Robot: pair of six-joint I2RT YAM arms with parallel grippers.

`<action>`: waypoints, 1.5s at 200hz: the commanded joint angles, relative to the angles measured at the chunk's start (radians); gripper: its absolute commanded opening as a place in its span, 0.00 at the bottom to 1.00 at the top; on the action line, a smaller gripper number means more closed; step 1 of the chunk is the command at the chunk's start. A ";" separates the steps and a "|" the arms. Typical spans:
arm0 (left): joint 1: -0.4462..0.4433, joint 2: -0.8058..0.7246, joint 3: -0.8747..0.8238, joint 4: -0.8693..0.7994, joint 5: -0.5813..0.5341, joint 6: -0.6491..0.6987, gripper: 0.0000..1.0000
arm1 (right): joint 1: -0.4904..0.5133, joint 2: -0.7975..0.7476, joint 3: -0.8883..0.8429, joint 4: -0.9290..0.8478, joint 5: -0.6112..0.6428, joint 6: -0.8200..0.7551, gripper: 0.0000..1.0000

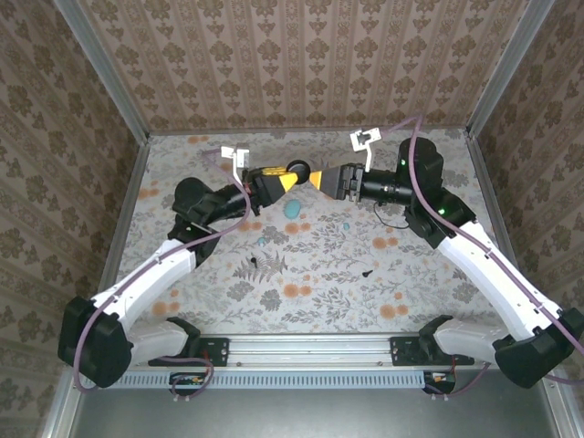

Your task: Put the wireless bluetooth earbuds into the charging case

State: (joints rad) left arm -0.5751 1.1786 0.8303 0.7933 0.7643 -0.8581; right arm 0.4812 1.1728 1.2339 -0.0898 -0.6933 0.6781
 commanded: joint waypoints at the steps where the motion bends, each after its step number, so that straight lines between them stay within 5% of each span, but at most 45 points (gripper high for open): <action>1: -0.018 0.010 0.058 0.095 0.051 -0.079 0.00 | 0.002 0.008 -0.008 0.131 -0.085 0.040 0.57; 114: -0.031 0.073 0.148 0.011 0.198 -0.081 0.00 | -0.021 0.048 0.061 -0.006 -0.149 -0.024 0.44; 156: -0.028 0.073 0.149 -0.006 0.214 -0.075 0.00 | -0.048 0.035 0.075 -0.033 -0.162 -0.019 0.51; 230: -0.029 0.080 0.167 -0.014 0.234 -0.084 0.00 | -0.049 0.066 0.100 -0.062 -0.240 -0.018 0.46; 300: -0.028 0.080 0.183 -0.128 0.260 -0.022 0.00 | -0.039 0.080 0.111 -0.122 -0.232 -0.088 0.14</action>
State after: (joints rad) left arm -0.5968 1.2640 0.9649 0.7345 0.9920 -0.9428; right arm 0.4324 1.2522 1.3235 -0.1699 -0.9283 0.6224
